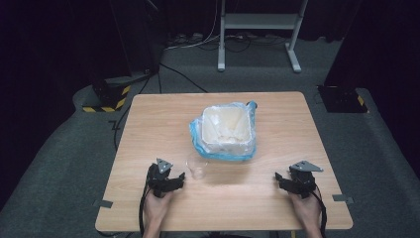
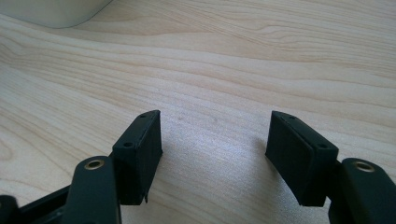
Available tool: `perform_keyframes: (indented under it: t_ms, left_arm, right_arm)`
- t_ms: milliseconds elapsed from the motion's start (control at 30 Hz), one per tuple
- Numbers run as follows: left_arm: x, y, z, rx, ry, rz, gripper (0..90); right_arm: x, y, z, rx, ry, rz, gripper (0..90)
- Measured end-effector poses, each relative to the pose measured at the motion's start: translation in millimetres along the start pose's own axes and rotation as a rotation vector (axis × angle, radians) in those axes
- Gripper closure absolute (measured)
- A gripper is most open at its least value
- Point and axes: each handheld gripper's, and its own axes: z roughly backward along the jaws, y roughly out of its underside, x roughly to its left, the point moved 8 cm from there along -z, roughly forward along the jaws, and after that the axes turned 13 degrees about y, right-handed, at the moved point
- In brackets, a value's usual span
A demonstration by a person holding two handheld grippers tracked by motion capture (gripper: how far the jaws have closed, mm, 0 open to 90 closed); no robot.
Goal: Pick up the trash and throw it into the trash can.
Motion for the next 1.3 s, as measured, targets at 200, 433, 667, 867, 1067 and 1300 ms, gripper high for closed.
perform_keyframes:
  t_ms: [200, 433, 667, 867, 1067, 1300]
  left_arm:
    - [-2.6, 0.3, 2.3, 0.002, 0.018, 0.005, 30.5]
    - [-3.3, -2.1, 14.0, -0.019, 0.04, 0.018, 33.9]
    - [-10.1, -7.1, 27.6, -0.026, 0.092, 0.03, 34.7]
    - [-12.2, -5.9, 40.6, -0.047, 0.127, 0.05, 34.9]
    - [-14.7, -15.6, 53.3, -0.069, 0.132, 0.033, 34.4]
    - [-16.2, -24.6, 57.6, -0.087, 0.156, 0.039, 33.2]
  right_arm:
    - [0.0, 0.0, 0.0, 0.0, 0.0, 0.0, 35.0]
    - [0.1, 0.0, 0.0, 0.0, 0.0, 0.0, 35.0]
    - [0.0, 0.0, 0.0, 0.0, 0.001, 0.001, 35.0]
    - [0.1, 0.1, 0.1, 0.0, 0.002, 0.001, 34.9]
    - [0.1, 0.1, 0.1, 0.001, 0.002, 0.0, 34.9]
    - [0.0, 0.0, 0.0, -0.001, 0.003, 0.001, 34.9]
